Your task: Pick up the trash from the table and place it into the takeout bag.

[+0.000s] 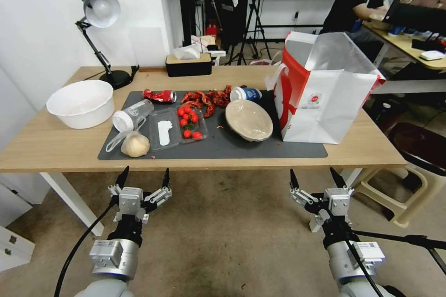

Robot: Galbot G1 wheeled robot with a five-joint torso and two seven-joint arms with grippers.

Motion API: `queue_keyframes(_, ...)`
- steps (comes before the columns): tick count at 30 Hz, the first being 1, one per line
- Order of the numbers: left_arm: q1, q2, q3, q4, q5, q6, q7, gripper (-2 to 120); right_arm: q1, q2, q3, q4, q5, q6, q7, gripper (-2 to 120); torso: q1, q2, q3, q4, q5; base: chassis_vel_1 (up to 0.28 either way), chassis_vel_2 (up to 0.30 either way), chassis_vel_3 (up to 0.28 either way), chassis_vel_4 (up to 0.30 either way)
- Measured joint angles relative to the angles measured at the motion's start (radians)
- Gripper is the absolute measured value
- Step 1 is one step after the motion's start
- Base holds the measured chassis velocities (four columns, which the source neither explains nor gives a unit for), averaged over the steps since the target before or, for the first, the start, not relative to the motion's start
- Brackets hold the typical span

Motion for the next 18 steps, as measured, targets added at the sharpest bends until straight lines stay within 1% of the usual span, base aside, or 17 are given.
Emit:
queue_keyframes(14,0.0,0.0,0.0,0.0,0.0,0.0,0.0,100,0.0,0.0,0.0,0.0,0.0,0.0,0.0,100,0.0,0.0,0.0,0.0,0.0,0.0,0.0,0.0,0.0)
queue_keyframes(18,-0.009,0.003,0.005,0.002,-0.012,0.004,-0.006,100,0.009,0.008,0.011,0.0,0.004,-0.007,-0.02,100,0.0,0.0,0.0,0.0001,0.0,0.0,0.0,0.0,0.0)
